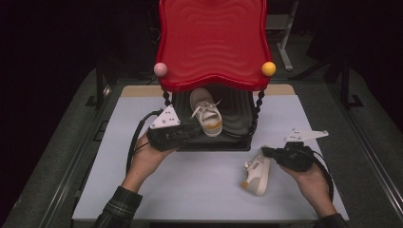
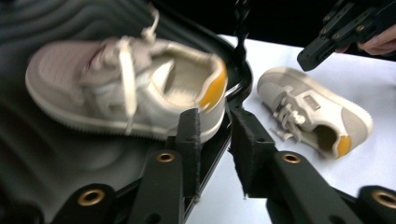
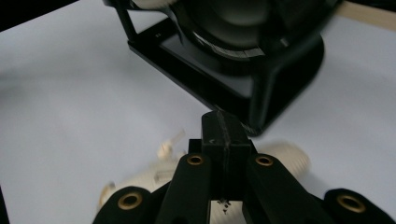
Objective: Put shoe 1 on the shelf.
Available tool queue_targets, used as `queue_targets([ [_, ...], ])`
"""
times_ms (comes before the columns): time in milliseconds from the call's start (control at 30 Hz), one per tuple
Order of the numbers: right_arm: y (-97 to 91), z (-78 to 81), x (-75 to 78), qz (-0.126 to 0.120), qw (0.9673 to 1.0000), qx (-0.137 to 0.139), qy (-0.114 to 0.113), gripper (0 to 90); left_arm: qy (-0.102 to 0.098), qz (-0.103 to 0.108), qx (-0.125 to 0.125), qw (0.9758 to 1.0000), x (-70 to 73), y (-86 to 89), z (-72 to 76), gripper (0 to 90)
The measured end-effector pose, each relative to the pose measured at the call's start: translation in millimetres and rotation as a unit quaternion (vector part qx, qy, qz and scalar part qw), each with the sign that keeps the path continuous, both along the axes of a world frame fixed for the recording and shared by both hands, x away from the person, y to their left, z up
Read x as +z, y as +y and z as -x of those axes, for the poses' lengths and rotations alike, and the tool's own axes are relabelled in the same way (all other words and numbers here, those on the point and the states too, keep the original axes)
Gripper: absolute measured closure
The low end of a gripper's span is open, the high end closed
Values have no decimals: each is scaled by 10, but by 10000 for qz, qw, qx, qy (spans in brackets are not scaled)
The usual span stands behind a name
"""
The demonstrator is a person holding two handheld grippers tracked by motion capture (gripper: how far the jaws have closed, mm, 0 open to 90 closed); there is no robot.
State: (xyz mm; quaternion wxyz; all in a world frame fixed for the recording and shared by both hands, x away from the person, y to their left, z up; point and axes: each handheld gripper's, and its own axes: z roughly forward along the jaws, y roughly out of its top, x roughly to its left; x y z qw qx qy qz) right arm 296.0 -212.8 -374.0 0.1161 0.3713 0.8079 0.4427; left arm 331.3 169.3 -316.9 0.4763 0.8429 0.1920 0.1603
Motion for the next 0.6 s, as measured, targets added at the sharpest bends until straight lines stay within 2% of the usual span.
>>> queue_targets([
  [33, 133, -67, 35, 37, 9999, 107, -60, 896, 95, -28, 123, 9999, -58, 14, -12, 798],
  [133, 273, -152, 55, 6, 9997, 216, -76, 897, 211, -154, 165, 9995, -143, 7, -45, 894],
  [267, 453, -263, 85, -65, 9990, 423, -132, 897, 301, -188, 204, 9992, -221, -27, -86, 898],
  [500, 741, -449, 198, -85, 9971, 677, -333, 897, 277, -228, 360, 9987, -271, -105, -171, 898],
  [600, 799, -494, 225, -114, 9966, 727, -378, 897, 270, -254, 411, 9985, -281, -131, -190, 898],
])
